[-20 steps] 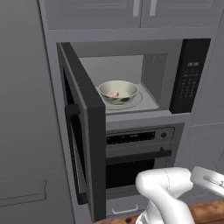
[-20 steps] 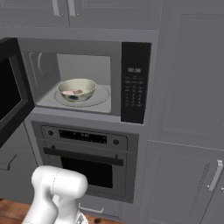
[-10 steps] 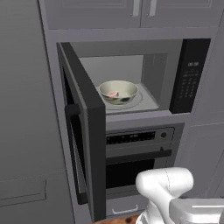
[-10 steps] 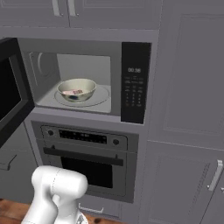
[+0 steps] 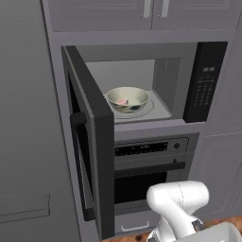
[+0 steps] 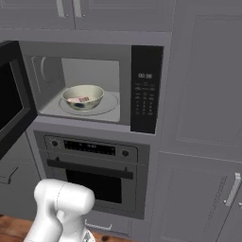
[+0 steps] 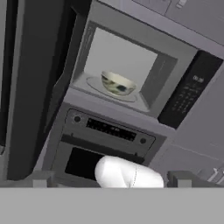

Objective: Remove the peach from the bowl and place it on the small plate. Then place the bowl with only the steak in the microwave, close the door, and press the start button to microwave the steak.

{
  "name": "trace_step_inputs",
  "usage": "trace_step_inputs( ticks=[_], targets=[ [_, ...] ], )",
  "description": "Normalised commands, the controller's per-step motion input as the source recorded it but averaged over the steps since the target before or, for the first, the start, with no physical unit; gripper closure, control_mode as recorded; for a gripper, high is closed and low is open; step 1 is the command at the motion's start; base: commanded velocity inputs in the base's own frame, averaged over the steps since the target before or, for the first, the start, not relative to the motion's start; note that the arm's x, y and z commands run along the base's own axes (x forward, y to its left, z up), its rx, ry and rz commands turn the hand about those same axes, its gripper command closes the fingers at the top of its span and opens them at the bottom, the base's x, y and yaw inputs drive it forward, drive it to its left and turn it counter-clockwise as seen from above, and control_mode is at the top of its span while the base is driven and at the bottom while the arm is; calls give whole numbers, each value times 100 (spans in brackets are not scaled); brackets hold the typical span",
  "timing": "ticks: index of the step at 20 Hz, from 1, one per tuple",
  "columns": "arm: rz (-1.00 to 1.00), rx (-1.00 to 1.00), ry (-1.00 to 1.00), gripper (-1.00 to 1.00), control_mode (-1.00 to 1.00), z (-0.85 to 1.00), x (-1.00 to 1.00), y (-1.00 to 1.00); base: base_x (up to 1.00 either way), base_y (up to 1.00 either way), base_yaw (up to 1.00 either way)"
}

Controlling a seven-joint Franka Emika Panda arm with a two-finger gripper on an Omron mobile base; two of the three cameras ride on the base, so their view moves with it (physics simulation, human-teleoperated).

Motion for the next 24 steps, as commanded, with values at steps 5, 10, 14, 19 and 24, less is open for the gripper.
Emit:
trace_step_inputs(
  ticks=[5,10,14,19,24],
  targets=[
    [2,-41,2,-100,-100,-20,7,89,0,0,0],
    [0,-35,10,-100,-100,-14,33,84,0,0,0],
    [0,-31,22,-100,-100,-25,82,68,0,0,0],
    [0,-26,28,-100,-100,-37,100,55,0,0,0],
    [0,-37,19,-100,-100,-85,84,70,0,0,0]
  ],
)
